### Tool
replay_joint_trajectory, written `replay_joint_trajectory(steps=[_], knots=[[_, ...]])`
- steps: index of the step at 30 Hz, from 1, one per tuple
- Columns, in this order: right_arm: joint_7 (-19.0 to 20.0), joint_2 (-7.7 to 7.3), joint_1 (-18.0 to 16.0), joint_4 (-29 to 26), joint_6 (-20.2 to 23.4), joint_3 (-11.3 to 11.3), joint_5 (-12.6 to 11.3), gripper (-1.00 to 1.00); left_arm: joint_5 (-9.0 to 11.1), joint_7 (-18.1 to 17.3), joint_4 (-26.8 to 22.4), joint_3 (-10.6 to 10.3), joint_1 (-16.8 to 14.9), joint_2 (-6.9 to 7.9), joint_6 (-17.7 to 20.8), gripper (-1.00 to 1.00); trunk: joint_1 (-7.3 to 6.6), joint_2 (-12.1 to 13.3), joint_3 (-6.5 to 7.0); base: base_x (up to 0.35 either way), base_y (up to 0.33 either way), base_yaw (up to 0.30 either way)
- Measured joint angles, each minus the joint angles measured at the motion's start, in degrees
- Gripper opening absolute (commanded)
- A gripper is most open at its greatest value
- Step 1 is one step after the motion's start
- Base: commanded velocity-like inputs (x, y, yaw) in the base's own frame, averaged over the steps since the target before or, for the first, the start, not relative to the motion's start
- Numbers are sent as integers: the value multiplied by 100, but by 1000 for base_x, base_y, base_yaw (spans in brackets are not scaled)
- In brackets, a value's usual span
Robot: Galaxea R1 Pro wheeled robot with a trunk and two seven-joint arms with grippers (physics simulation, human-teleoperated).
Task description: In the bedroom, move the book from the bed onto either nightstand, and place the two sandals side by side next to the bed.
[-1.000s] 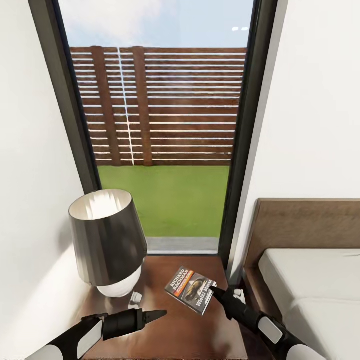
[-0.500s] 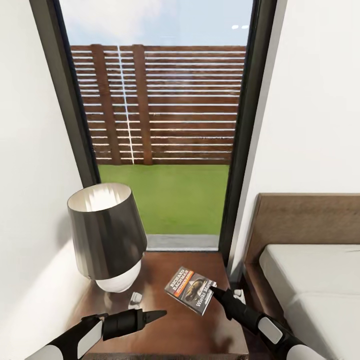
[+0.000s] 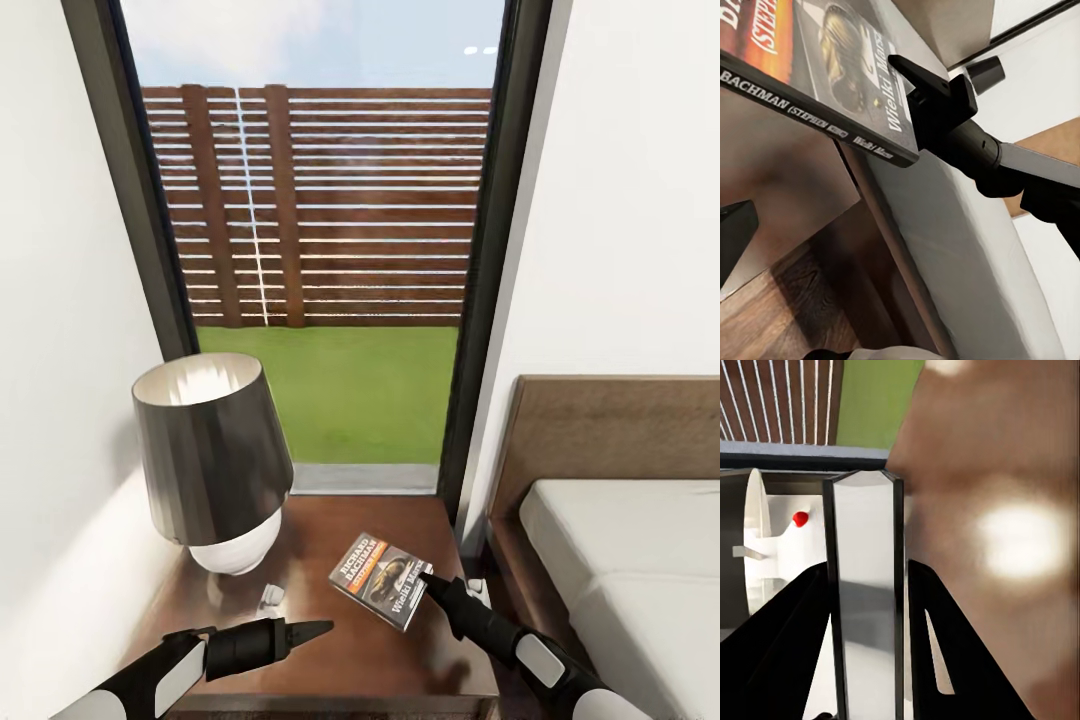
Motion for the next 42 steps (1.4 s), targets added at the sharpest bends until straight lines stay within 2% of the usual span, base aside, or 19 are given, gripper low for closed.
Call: replay_joint_trajectory(steps=[36,42], knots=[[1,0,1,0,-2,12,5,-100,0,0,0,0,0,0,-6,100,791,-1444,-646,0,0,0],[1,0,-1,-1,1,12,1,-100,8,0,0,10,0,0,-6,100,791,-1446,-647,12,0,0]])
